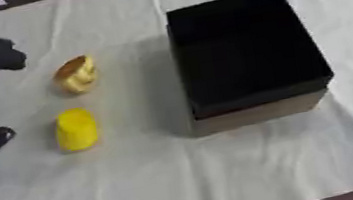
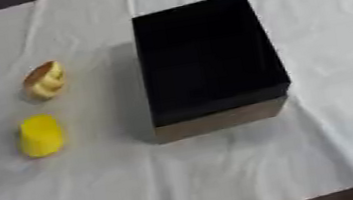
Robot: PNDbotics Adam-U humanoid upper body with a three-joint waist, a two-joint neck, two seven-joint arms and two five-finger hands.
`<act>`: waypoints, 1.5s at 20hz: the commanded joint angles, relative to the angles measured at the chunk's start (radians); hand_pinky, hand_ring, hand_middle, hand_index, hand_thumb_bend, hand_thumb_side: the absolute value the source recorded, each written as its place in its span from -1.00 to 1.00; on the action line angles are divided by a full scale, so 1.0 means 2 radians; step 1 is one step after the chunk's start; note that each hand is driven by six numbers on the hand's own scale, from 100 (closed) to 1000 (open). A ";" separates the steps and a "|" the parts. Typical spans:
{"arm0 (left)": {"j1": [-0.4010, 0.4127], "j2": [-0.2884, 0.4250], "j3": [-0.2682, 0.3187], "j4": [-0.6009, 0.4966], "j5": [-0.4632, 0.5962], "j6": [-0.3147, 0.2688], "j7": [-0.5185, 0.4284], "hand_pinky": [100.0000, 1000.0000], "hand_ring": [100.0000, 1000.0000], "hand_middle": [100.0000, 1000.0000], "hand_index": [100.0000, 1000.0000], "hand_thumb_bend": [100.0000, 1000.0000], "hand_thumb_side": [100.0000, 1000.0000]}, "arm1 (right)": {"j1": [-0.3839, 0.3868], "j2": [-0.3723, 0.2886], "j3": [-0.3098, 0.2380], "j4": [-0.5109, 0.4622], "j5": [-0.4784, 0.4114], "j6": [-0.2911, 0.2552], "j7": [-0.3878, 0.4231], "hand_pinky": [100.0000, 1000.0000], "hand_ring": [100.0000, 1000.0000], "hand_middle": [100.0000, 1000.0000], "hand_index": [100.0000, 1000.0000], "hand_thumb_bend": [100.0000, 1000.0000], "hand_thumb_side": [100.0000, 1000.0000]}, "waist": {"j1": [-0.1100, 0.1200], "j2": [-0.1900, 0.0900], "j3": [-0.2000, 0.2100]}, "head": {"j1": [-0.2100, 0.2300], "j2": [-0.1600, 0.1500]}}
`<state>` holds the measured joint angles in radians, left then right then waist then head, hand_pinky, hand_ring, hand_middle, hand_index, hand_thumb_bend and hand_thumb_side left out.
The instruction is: Pick up objects on the table and place them in the box.
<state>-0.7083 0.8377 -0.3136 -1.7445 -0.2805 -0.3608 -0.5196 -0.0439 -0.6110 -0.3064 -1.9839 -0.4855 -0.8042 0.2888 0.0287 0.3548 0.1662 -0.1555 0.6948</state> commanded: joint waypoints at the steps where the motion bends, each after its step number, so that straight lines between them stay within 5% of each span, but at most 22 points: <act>1: -0.014 -0.007 0.002 0.010 0.006 0.002 -0.019 0.84 1.00 0.72 0.87 -0.61 -0.26 | -0.003 -0.009 -0.002 -0.008 -0.003 0.004 0.001 0.92 0.88 0.10 0.74 -1.00 -0.54 | 0.000 -0.013 0.000 | 0.000 0.003; 12: -0.031 -0.041 -0.012 0.056 -0.013 -0.004 -0.095 0.88 1.00 0.73 0.85 -0.36 -0.36 | -0.006 -0.008 -0.001 -0.008 -0.010 0.010 0.004 0.92 0.88 0.09 0.74 -1.00 -0.52 | 0.002 -0.014 -0.006 | -0.010 0.001; 15: -0.034 -0.053 -0.021 0.069 -0.013 -0.012 -0.120 0.90 1.00 0.76 0.87 -0.33 -0.48 | -0.008 -0.007 -0.001 -0.008 -0.011 0.014 0.004 0.92 0.88 0.08 0.74 -1.00 -0.49 | 0.004 -0.014 -0.008 | -0.010 0.000; 20: -0.039 -0.068 -0.029 0.094 -0.033 -0.023 -0.166 0.90 1.00 0.76 0.88 -0.13 -1.00 | -0.009 -0.006 -0.001 -0.008 -0.013 0.018 0.005 0.93 0.88 0.08 0.74 -1.00 -0.47 | 0.005 -0.013 -0.009 | -0.009 0.002; 30: -0.049 -0.107 -0.036 0.148 -0.083 -0.030 -0.179 0.90 1.00 0.76 0.89 -0.12 -0.88 | -0.011 -0.002 -0.001 -0.008 -0.015 0.027 0.009 0.94 0.89 0.08 0.73 -1.00 -0.40 | 0.007 -0.012 -0.011 | -0.008 0.004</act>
<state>-0.7861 0.6156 -0.3914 -1.4521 -0.4354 -0.3275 -0.7807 -0.0612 -0.6011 -0.3010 -1.9839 -0.5045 -0.7536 0.3055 0.0424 0.3513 0.1442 -0.1732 0.7019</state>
